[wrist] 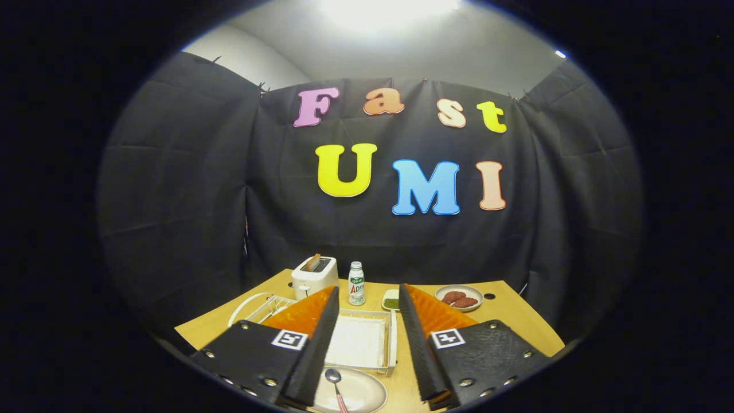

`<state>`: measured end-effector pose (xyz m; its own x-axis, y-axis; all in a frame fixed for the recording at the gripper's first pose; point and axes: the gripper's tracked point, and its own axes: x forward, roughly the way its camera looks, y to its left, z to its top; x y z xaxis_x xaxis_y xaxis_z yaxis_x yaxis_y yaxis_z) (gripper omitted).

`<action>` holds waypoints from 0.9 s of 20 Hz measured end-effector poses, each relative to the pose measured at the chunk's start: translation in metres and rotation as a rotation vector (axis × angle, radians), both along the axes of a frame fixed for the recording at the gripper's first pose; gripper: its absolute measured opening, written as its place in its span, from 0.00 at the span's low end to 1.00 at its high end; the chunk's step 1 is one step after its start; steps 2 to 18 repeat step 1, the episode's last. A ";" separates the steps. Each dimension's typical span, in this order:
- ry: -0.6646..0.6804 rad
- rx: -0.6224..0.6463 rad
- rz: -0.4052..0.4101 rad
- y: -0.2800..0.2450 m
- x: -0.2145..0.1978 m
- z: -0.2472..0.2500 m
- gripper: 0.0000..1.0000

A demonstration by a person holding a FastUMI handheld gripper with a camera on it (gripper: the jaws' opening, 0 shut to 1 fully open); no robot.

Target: Take the plate from the dish rack, then take the spoon from the basket and place it into the plate.

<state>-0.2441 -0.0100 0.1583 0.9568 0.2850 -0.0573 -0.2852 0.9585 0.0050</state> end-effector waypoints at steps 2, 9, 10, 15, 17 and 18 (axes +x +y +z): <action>-0.008 0.002 -0.001 -0.002 0.009 0.006 0.96; -0.008 0.002 -0.001 -0.002 0.009 0.006 0.96; -0.008 0.002 -0.001 -0.002 0.009 0.006 0.96; -0.008 0.002 -0.001 -0.002 0.009 0.006 0.96; -0.008 0.002 -0.001 -0.002 0.009 0.006 0.96; -0.008 0.002 -0.001 -0.002 0.009 0.006 0.96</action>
